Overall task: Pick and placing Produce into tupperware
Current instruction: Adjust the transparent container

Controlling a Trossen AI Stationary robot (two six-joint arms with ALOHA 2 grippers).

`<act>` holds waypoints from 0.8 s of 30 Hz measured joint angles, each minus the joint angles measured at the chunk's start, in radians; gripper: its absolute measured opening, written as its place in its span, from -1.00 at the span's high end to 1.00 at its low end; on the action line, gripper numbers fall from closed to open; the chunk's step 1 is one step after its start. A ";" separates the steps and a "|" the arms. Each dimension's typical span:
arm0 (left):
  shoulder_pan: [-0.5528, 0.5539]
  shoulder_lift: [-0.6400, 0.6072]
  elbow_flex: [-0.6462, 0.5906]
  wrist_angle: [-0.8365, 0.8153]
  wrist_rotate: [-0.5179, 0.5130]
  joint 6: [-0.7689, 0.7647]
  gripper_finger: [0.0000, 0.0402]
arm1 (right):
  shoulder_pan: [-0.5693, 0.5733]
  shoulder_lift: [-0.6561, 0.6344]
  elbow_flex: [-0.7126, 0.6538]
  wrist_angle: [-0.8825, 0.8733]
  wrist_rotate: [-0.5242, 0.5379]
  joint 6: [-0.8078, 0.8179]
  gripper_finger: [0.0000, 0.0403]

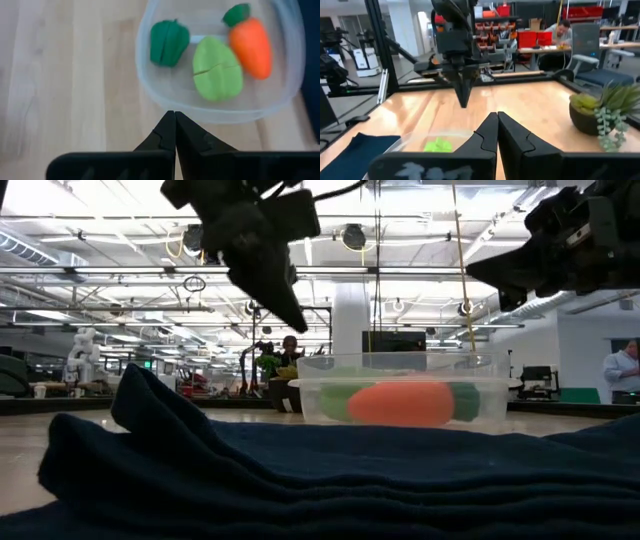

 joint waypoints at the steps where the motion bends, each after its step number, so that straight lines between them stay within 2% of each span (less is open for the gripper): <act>1: 0.000 -0.001 -0.016 0.009 -0.012 -0.010 0.99 | 0.003 0.008 0.000 0.000 0.000 0.006 1.00; 11: 0.003 0.000 -0.155 0.169 -0.051 -0.120 0.99 | 0.118 0.157 0.000 -0.013 0.018 0.148 1.00; 15: 0.005 0.003 -0.159 0.174 -0.092 -0.147 0.99 | 0.152 0.204 0.000 -0.012 0.024 0.202 1.00; 24: 0.005 0.018 -0.159 0.183 -0.092 -0.181 0.99 | 0.267 0.259 0.001 -0.047 -0.001 0.304 1.00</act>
